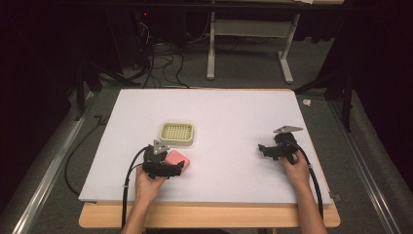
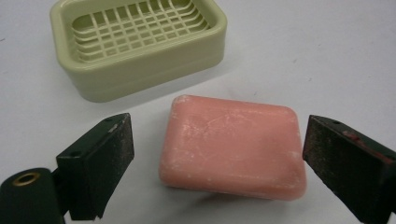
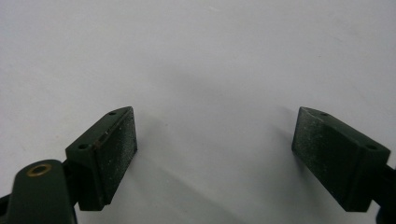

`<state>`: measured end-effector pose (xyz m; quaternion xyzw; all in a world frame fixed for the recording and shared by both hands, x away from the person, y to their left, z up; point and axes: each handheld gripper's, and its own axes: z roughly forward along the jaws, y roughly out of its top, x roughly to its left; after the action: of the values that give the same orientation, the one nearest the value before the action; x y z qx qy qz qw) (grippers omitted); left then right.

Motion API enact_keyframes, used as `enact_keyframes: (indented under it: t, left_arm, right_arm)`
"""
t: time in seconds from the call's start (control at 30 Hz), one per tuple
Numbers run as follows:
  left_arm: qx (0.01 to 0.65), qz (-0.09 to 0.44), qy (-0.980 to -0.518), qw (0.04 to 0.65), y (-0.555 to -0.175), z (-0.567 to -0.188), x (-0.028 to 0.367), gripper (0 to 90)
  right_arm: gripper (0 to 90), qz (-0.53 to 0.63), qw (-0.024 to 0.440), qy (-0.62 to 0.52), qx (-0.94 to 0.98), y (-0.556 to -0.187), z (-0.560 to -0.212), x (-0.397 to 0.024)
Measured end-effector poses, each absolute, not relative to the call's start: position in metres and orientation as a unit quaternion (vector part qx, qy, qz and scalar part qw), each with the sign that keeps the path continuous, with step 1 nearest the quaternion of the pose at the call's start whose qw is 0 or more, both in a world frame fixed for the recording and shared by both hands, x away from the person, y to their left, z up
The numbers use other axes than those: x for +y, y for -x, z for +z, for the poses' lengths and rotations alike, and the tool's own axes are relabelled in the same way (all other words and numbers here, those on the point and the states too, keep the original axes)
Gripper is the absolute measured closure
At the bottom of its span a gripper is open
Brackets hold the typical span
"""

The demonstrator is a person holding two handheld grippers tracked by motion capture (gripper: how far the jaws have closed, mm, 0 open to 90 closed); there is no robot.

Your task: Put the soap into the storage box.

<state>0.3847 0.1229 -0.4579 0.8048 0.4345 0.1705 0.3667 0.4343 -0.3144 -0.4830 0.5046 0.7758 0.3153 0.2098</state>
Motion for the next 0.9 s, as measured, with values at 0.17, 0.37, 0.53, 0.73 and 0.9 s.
enact_keyframes:
  t: [0.17, 0.37, 0.53, 0.73, 0.9]
  left_arm:
    - [0.427, 0.172, -0.814, 0.355, -0.386, -0.462, 0.115, 9.5]
    - [0.426, 0.170, -0.817, 0.348, -0.387, -0.468, 0.110, 10.2]
    - [0.424, 0.175, -0.821, 0.340, -0.388, -0.473, 0.107, 10.6]
    - [0.428, 0.172, -0.822, 0.334, -0.390, -0.476, 0.106, 11.5]
    - [0.427, 0.173, -0.826, 0.325, -0.391, -0.480, 0.105, 12.0]
  right_arm:
    - [14.5, 0.315, 0.210, -0.505, 0.776, -0.434, -0.483, -0.314]
    - [14.5, 0.315, 0.210, -0.505, 0.776, -0.434, -0.483, -0.314]
    - [14.6, 0.315, 0.210, -0.504, 0.776, -0.434, -0.483, -0.314]
    - [14.5, 0.315, 0.210, -0.504, 0.776, -0.434, -0.483, -0.314]
    - [14.5, 0.315, 0.210, -0.505, 0.776, -0.434, -0.483, -0.314]
